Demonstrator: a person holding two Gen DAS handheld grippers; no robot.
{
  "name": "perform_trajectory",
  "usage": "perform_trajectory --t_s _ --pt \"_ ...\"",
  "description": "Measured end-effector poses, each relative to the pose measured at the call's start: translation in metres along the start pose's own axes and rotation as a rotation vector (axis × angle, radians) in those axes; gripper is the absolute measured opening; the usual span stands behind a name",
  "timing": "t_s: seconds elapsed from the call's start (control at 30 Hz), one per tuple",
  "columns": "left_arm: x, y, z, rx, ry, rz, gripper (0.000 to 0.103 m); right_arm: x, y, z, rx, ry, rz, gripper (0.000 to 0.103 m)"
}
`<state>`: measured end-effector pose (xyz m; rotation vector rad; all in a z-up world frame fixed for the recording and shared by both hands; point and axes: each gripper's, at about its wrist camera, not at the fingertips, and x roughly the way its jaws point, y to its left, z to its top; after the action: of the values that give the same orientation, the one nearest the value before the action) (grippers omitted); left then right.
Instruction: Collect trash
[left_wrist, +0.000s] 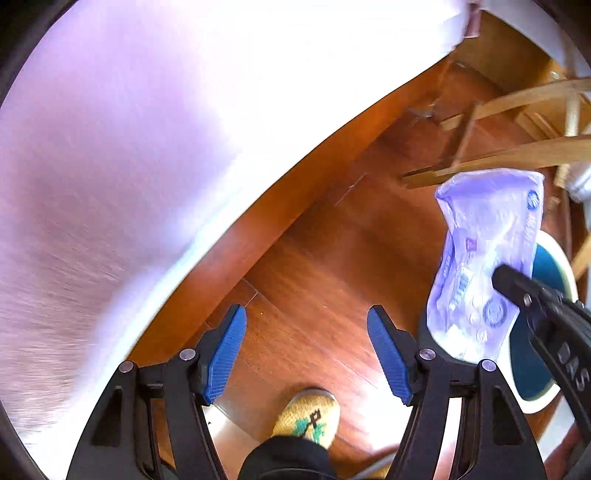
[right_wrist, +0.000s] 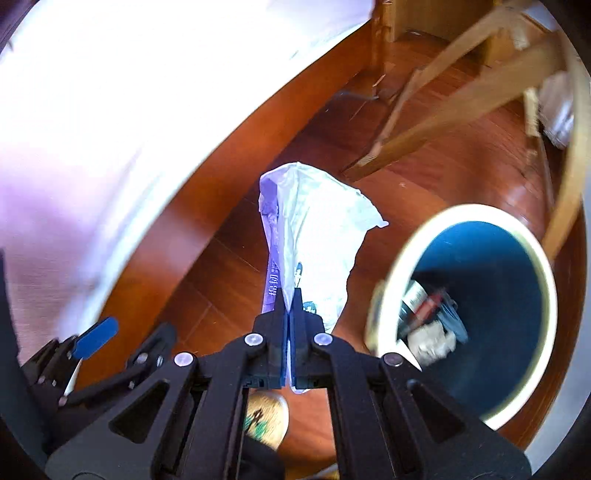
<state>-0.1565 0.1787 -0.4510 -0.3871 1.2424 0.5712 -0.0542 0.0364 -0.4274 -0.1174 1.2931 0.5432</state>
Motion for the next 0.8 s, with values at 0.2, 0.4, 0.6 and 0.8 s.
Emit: perform_trajectory --t_s 0.2,0.4,0.6,0.8 --pt "-0.065 -0.048 0.016 0.128 -0.054 -0.086 0.07 -0.073 -0.04 -0.007 0.136 -0.024 -0.078 0.0" --pt "-0.098 -0.111 0.031 0.266 -0.122 -0.174 0.07 -0.094 -0.094 -0.01 0.254 -0.032 -0.164 0.0" --pt "-0.11 -0.157 0.046 0.352 -0.125 -0.222 0.082 -0.094 -0.142 -0.012 0.36 -0.023 -0.161 0.007" --pt "-0.122 -0.173 0.05 0.393 -0.096 -0.213 0.083 -0.11 -0.157 -0.022 0.445 -0.04 -0.172 0.038"
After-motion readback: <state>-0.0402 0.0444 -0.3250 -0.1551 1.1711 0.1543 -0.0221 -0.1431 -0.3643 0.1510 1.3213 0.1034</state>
